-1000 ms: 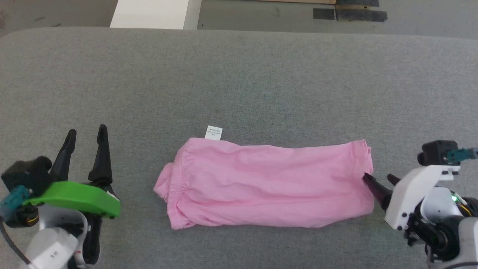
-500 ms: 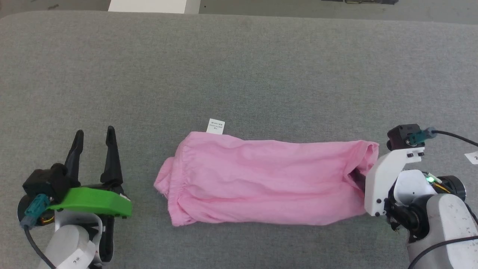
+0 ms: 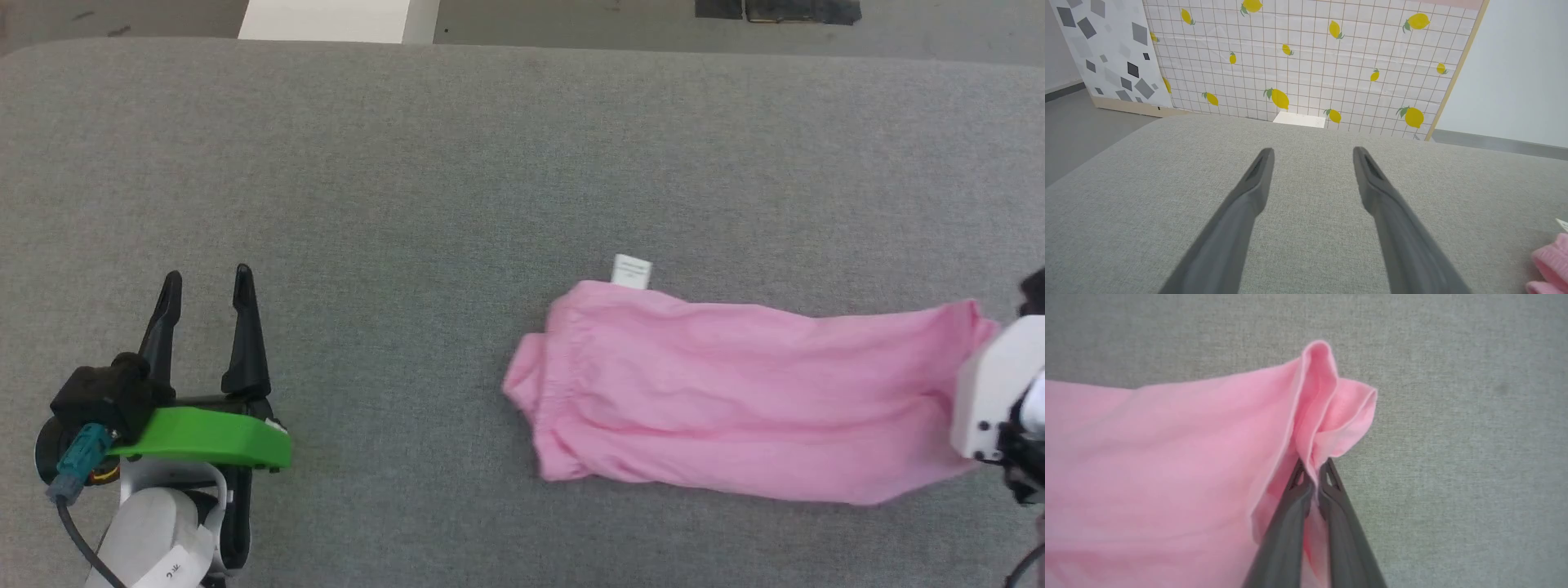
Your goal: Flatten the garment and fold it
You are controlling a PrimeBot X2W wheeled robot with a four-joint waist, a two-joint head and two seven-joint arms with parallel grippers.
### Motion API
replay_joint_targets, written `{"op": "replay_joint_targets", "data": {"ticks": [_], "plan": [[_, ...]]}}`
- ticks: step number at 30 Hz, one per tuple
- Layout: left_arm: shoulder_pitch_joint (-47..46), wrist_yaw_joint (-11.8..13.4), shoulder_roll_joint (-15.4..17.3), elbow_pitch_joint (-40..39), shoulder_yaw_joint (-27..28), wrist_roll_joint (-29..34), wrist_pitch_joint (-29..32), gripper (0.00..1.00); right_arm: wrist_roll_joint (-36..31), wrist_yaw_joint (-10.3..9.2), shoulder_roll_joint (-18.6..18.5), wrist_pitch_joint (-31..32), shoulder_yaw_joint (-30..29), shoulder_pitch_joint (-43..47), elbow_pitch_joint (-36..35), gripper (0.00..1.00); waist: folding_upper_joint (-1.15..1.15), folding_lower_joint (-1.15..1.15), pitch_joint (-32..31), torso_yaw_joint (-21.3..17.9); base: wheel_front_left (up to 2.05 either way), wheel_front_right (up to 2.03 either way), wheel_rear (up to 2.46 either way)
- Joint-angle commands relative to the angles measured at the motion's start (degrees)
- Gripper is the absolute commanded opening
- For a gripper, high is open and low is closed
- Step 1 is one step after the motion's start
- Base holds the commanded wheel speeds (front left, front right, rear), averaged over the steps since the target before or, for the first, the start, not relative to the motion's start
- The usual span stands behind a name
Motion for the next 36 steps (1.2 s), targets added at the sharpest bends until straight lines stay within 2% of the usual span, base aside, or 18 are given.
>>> {"op": "replay_joint_targets", "data": {"ticks": [1,4,7,10,16,21,28,36], "plan": [[0.01,-0.4,-0.36,-0.27,0.3,0.39,-0.43,1.0,-1.0,-0.08,-0.54,0.34,-1.43,-0.01,0.16,0.0,0.41,0.0,0.07,-0.11,0.0,0.0,0.0],[-0.05,-0.78,-0.7,-0.29,0.52,0.76,-0.44,1.0,-2.46,-0.08,-1.23,1.04,-2.84,-0.29,0.32,0.0,0.41,0.0,0.1,-0.17,0.0,0.0,0.0],[-0.03,-1.11,-1.02,-0.15,0.64,1.04,-0.44,1.0,-2.76,-0.08,-2.01,2.3,-1.26,-0.27,-1.47,0.0,0.41,0.0,-0.18,-0.19,0.0,0.0,0.0],[0.3,-1.32,-1.31,-0.11,0.92,1.27,-0.44,1.0,-0.44,-0.08,-3.03,5.64,3.2,0.25,-5.72,0.0,0.41,0.0,-0.96,-0.37,0.0,0.0,0.0],[0.92,-1.67,-2.12,-0.23,1.45,1.34,-0.44,1.0,8.91,-0.08,-3.98,14.0,12.05,1.55,-16.59,0.0,0.41,0.0,-1.81,-0.45,0.0,0.0,0.0],[0.93,-2.07,-2.88,-0.09,1.42,1.53,-0.44,1.0,13.0,-0.08,-1.16,15.17,18.43,0.22,-20.53,0.0,0.41,0.0,-1.81,-0.18,0.0,0.0,0.0],[0.95,-2.83,-3.88,0.47,1.43,1.6,-0.44,1.0,12.97,-0.08,4.69,9.54,29.38,-4.48,-16.22,0.0,0.41,0.0,-1.75,0.83,0.0,0.0,0.0],[0.79,-3.64,-5.0,1.16,1.34,1.87,-0.44,1.0,5.71,-0.08,8.17,0.33,34.45,-8.0,-3.99,0.0,0.41,0.0,-1.14,2.35,0.0,0.0,0.0]]}}
